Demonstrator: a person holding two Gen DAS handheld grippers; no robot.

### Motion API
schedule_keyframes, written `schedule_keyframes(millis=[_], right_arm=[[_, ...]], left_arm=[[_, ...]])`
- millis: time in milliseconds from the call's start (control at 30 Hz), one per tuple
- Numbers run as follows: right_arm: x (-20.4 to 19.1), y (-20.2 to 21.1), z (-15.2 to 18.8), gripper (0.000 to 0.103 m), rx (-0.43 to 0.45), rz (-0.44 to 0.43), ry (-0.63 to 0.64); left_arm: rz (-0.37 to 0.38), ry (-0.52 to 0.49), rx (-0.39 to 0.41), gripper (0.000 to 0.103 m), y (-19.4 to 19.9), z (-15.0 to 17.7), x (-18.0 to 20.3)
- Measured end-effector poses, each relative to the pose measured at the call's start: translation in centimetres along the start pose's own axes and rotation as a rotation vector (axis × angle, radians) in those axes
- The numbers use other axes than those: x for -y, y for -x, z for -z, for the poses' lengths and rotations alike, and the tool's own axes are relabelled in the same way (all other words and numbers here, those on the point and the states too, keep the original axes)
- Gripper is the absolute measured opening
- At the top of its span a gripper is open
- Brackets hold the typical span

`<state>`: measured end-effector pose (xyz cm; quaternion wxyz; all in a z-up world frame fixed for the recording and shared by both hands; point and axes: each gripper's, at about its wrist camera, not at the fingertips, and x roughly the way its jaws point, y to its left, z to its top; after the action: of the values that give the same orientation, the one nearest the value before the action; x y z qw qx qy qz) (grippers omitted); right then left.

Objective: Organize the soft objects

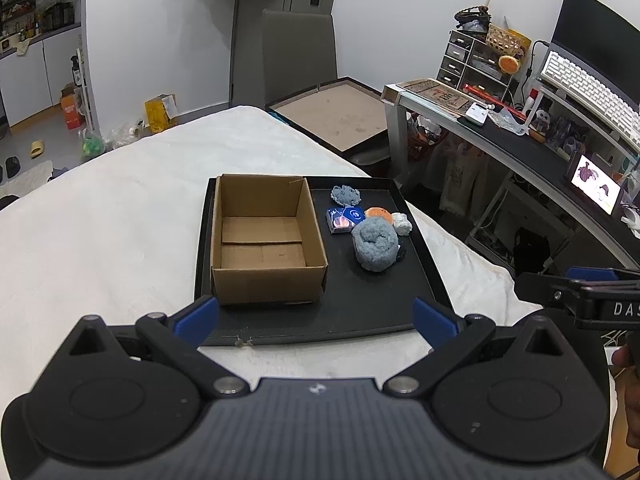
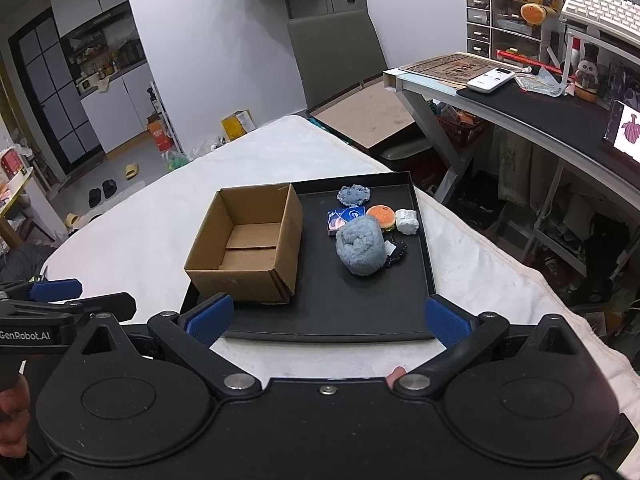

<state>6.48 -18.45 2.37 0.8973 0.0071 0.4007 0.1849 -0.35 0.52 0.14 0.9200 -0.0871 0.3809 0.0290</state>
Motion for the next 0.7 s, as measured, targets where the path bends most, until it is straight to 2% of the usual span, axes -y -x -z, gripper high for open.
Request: schedule_keyframes(millis=[700], right_arm=[[-0.17,0.31,0.13,0.103,0.006,0.009,0.004]], left_arm=[[0.007,-0.007,0.012,0.102,0.37,0.33,-0.04]])
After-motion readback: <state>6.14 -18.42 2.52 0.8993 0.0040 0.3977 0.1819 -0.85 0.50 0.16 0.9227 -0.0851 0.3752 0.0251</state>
